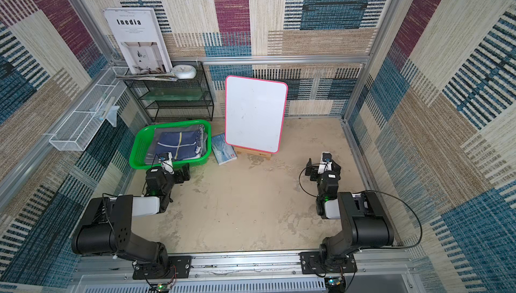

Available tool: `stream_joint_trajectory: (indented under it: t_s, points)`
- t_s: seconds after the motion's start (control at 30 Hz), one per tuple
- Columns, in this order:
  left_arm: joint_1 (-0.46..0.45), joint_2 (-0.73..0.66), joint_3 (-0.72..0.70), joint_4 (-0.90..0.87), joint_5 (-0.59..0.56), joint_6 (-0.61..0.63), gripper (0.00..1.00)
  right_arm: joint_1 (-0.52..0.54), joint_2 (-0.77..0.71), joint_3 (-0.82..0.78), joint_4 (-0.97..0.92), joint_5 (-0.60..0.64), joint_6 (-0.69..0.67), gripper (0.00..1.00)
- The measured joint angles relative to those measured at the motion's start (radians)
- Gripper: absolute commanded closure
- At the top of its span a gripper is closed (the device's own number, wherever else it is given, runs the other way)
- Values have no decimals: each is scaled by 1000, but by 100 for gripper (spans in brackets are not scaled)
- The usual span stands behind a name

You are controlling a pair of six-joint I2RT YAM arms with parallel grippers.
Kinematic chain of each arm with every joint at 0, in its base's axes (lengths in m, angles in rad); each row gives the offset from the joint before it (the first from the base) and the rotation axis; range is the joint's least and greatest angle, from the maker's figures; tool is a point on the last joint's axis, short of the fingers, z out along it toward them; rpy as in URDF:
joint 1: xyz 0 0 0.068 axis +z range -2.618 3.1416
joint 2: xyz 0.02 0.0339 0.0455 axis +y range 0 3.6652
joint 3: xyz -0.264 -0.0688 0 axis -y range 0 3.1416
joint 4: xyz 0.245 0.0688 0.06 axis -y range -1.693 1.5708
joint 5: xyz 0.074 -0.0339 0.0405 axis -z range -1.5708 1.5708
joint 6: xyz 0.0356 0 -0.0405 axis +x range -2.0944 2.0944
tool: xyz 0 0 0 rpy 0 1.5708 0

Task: Put the folded pillowcase in the basket
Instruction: Reset both arms

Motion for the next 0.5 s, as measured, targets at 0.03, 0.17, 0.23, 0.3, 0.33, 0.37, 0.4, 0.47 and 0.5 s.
stream_joint_trajectory:
  t_s: [0.03,0.17,0.23,0.3,0.33,0.37,0.4,0.47,0.5]
  points:
    - [-1,0,0,1,0,0,1,0,0,0,0,0,2,0]
    - [-8,-5,-2,-4,2,9,1,0,0,0,0,0,4,0]
    - [-18,-13,-14,5,3,16,1,0,0,0,0,0,5,0]
    - [-23,-14,-17,5,4,25,1,0,0,0,0,0,6,0]
    - [-23,-14,-17,6,3,25,1,0,0,0,0,0,6,0]
    - [-23,-14,-17,8,3,25,1,0,0,0,0,0,6,0]
    - [-23,-14,-17,8,3,25,1,0,0,0,0,0,6,0]
    - [-23,-5,-6,3,3,26,1,0,0,0,0,0,6,0]
    - [-23,-2,3,-11,3,25,1,0,0,0,0,0,6,0]
